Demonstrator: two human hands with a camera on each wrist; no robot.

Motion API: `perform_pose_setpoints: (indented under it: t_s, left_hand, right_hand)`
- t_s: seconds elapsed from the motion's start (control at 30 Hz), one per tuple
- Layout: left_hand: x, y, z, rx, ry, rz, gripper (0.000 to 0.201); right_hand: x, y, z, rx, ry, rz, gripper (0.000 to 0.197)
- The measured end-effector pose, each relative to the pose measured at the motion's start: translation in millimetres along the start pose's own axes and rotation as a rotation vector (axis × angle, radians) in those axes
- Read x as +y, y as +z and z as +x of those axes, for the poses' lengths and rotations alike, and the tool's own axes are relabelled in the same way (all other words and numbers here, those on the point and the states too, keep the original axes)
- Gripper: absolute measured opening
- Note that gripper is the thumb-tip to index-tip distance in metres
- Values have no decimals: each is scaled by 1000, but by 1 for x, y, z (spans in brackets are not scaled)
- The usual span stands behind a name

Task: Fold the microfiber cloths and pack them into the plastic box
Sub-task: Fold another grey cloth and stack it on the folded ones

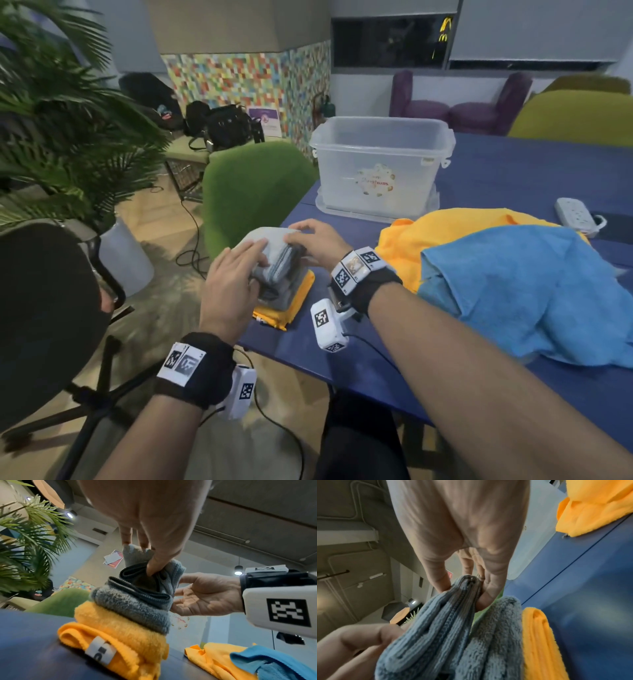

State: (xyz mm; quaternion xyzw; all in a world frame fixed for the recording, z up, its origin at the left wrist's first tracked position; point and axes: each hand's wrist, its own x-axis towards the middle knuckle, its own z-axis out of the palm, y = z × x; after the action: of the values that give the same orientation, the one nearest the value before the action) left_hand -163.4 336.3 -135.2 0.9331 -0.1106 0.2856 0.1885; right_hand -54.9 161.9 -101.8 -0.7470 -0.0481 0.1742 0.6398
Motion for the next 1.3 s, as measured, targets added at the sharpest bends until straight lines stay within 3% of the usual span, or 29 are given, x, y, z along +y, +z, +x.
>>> perform_pose_setpoints:
  t_s: [0.1, 0.27, 0.33, 0.5, 0.67, 0.83, 1.07, 1.3]
  left_hand:
    - [-5, 10, -3, -44, -38, -25, 80]
    - [-6, 16, -6, -104, -41, -100, 61]
    - [-3, 18, -7, -135, -72, -119, 62]
    - [1, 29, -10, -251, -161, -110, 76]
    - [4, 28, -9, -325, -201, -133, 64]
    - [-3, 40, -20, -417, -171, -21, 63]
    - [-6, 57, -33, -390, -175, 5, 60]
    - [2, 42, -13, -395, -193, 62, 68]
  right_hand:
    - [10, 3, 7, 18, -2, -40, 30]
    - [22, 5, 15, 26, -43, -75, 34]
    - [26, 6, 15, 26, -63, -129, 34]
    - [39, 3, 15, 24, -343, -621, 48]
    - [43, 2, 16, -54, -508, -811, 48]
    - [52, 3, 15, -95, -477, -874, 42]
    - [72, 10, 17, -90, -423, -848, 42]
    - [40, 2, 10, -157, -338, -943, 45]
